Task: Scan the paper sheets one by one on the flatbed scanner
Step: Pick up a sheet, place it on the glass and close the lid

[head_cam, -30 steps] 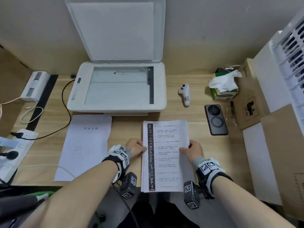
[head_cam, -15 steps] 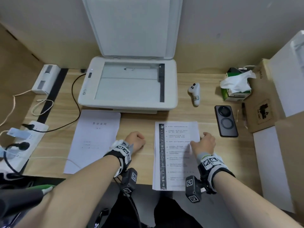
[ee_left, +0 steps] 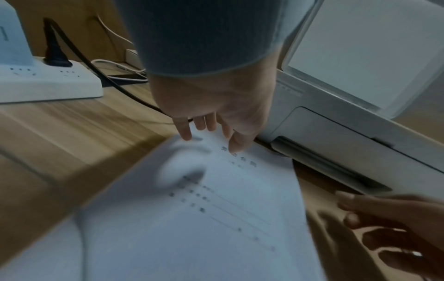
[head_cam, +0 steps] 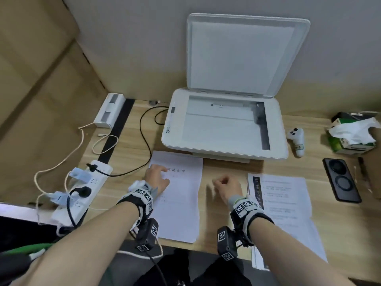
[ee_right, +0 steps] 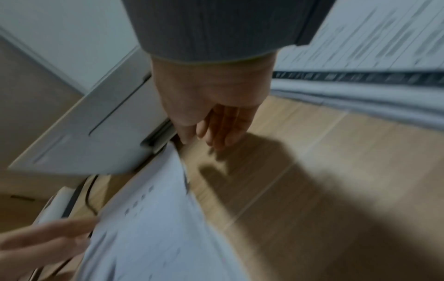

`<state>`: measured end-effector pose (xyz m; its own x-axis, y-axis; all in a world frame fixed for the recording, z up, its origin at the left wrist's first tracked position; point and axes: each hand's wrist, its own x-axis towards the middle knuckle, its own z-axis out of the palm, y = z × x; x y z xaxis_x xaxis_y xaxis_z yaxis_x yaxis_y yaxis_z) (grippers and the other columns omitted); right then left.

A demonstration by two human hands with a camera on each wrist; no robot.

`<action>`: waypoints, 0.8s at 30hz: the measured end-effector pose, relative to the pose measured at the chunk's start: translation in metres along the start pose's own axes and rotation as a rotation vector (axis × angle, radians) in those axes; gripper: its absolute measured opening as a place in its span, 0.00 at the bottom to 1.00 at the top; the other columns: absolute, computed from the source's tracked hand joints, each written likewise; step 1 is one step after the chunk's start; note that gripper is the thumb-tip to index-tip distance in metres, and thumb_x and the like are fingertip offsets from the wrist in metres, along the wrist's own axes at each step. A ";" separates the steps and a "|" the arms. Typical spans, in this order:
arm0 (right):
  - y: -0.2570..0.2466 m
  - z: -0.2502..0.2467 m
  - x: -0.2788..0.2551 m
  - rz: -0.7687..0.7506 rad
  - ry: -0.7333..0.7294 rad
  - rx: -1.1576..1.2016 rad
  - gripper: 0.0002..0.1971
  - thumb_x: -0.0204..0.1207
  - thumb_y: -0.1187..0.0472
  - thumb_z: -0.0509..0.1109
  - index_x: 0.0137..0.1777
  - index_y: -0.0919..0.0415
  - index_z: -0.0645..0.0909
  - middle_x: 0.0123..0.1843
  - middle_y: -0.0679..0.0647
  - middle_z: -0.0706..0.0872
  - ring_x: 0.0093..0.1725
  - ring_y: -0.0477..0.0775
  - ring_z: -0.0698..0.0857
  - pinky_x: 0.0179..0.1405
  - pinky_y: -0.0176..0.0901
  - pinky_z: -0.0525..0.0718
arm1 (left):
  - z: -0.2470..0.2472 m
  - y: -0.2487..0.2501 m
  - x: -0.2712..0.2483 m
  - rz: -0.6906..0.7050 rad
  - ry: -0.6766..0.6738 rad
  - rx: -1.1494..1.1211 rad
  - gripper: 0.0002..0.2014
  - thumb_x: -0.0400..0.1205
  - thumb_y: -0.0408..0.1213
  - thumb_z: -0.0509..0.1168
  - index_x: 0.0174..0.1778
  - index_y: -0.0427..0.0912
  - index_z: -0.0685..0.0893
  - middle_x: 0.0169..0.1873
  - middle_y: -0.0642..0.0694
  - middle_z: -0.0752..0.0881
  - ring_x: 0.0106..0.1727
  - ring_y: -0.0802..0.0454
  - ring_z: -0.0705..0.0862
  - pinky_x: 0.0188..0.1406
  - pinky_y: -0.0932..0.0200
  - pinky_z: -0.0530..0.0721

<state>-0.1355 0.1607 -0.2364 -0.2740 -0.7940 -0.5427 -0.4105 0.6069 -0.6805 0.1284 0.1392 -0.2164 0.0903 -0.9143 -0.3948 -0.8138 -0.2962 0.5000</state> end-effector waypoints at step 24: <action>-0.087 -0.016 -0.039 -0.283 -0.051 -0.674 0.21 0.79 0.55 0.67 0.23 0.54 0.70 0.22 0.48 0.74 0.28 0.57 0.77 0.25 0.41 0.67 | -0.079 0.043 0.013 0.230 -0.213 -0.134 0.10 0.80 0.32 0.64 0.49 0.45 0.90 0.46 0.51 0.88 0.52 0.50 0.86 0.51 0.60 0.81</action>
<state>-0.1033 0.1384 -0.1486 -0.0443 -0.9042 -0.4248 -0.9101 0.2119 -0.3561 0.1396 0.0925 -0.1396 -0.2201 -0.8874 -0.4051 -0.7148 -0.1359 0.6860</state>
